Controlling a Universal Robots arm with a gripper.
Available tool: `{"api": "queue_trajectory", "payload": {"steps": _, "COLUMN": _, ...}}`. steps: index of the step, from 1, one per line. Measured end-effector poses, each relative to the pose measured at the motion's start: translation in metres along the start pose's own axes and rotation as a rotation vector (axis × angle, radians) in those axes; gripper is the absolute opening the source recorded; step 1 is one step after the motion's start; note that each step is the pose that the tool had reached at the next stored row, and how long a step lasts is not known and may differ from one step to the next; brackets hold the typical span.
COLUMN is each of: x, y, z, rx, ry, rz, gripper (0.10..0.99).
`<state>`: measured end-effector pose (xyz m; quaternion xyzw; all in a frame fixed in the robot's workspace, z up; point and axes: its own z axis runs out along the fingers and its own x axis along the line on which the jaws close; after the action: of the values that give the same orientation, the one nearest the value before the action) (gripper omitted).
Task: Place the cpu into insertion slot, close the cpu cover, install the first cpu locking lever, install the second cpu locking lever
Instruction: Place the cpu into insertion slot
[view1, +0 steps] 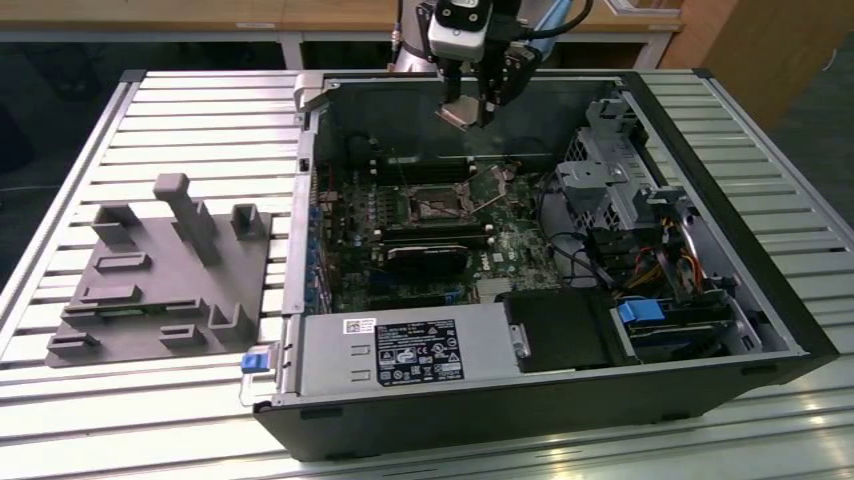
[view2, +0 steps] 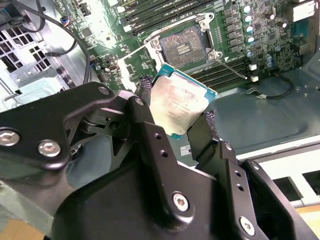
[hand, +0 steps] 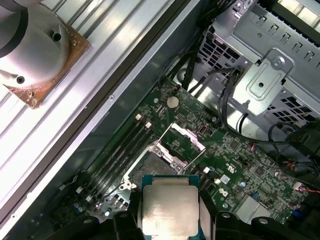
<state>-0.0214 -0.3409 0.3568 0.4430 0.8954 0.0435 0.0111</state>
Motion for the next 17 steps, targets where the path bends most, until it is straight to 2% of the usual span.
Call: {"api": "queue_trajectory", "payload": {"steps": 17, "x": 0.0, "y": -0.0001, "z": 0.0016, "rx": -0.001, "ry": -0.0067, "rz": 0.077, "gripper": 0.537}}
